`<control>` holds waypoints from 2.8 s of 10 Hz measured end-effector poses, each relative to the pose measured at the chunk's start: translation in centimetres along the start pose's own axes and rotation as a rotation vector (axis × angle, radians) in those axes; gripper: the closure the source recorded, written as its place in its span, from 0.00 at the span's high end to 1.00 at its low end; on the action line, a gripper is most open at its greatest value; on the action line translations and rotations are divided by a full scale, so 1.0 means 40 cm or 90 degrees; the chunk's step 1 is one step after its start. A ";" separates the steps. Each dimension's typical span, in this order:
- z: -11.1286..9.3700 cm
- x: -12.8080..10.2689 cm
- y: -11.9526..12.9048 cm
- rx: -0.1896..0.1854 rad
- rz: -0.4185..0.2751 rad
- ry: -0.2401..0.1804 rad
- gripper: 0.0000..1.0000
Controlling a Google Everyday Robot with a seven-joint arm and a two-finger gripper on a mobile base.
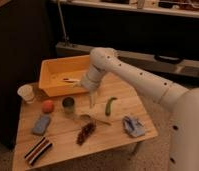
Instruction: Stack cups on top of each other
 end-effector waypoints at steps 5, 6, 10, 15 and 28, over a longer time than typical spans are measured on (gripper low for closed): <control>0.025 -0.013 0.003 0.012 -0.086 0.026 0.80; 0.054 -0.008 0.010 0.010 -0.124 0.037 0.80; 0.121 0.003 -0.010 0.001 -0.174 0.053 0.80; 0.183 0.035 -0.041 -0.025 -0.198 0.063 0.80; 0.336 0.117 -0.039 -0.106 -0.213 0.024 0.65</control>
